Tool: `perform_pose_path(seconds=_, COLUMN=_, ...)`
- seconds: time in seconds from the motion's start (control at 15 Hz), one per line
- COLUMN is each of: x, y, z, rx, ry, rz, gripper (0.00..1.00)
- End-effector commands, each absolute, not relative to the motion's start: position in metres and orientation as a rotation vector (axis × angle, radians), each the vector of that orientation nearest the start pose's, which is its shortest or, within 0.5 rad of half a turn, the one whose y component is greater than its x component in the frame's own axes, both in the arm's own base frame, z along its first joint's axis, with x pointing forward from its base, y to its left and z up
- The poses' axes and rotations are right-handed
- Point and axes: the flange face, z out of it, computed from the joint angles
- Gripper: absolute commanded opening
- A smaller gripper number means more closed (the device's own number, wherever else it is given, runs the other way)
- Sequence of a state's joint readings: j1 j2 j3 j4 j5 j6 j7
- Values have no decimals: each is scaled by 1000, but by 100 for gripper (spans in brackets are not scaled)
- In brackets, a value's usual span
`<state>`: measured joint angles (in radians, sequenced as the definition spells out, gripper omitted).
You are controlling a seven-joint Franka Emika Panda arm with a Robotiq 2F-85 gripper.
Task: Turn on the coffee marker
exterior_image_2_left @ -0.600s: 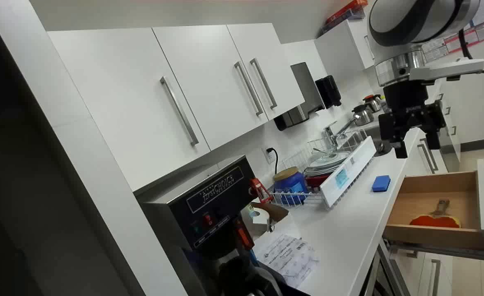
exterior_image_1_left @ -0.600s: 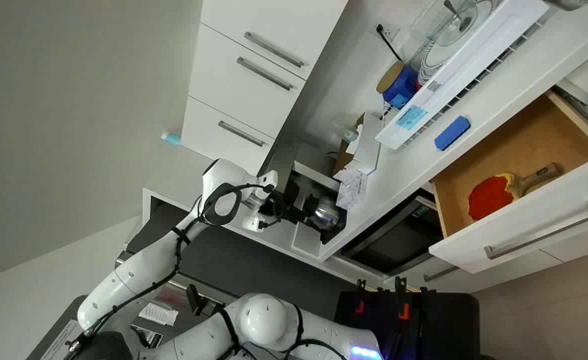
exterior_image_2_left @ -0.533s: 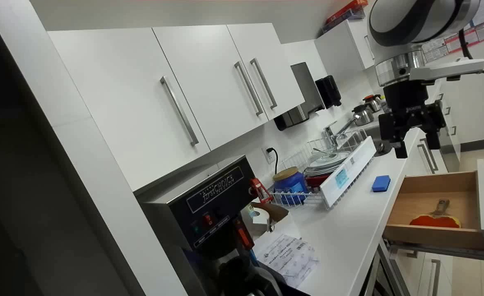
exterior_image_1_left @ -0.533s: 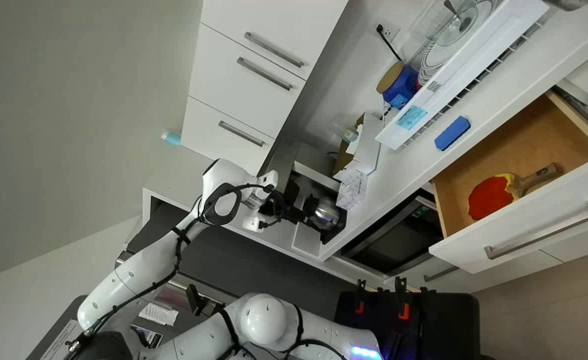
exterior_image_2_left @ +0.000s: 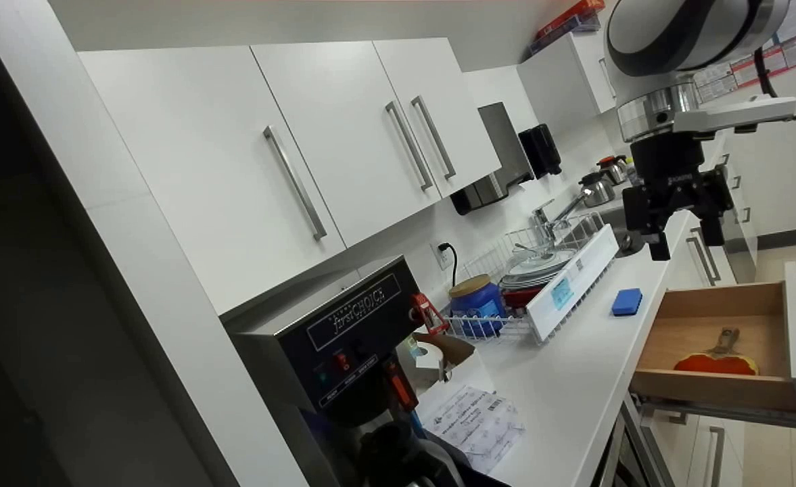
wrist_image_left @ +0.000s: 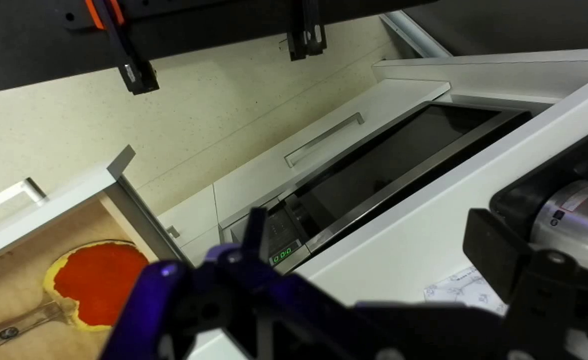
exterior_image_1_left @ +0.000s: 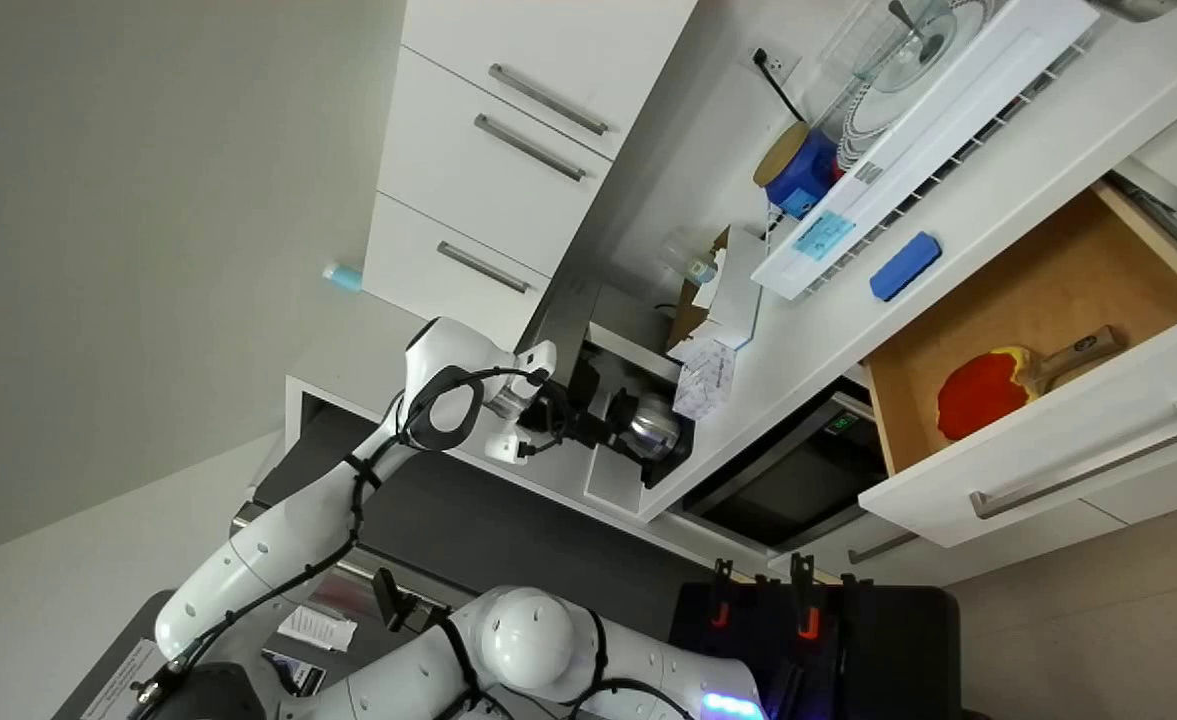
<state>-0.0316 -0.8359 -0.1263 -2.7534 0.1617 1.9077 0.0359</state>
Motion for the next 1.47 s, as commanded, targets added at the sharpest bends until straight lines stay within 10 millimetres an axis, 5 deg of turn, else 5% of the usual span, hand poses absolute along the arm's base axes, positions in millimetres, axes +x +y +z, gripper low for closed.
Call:
perform_pose_path(seconds=0.0, x=296, y=-34, z=446, rx=-2880, ry=298, rz=10, gripper=100)
perform_pose_path(seconds=0.2, x=294, y=-30, z=449, rx=-2896, ry=289, rz=-1, gripper=100)
perform_pose_path(seconds=0.6, x=253, y=20, z=490, rx=-2949, ry=211, rz=-163, gripper=100)
perform_pose_path(seconds=0.87, x=231, y=84, z=515, rx=-2944, ry=277, rz=-230, gripper=100)
perform_pose_path(seconds=1.13, x=224, y=152, z=514, rx=-2975, ry=246, rz=-267, gripper=100)
perform_pose_path(seconds=1.4, x=223, y=195, z=513, rx=-3004, ry=173, rz=-272, gripper=100)
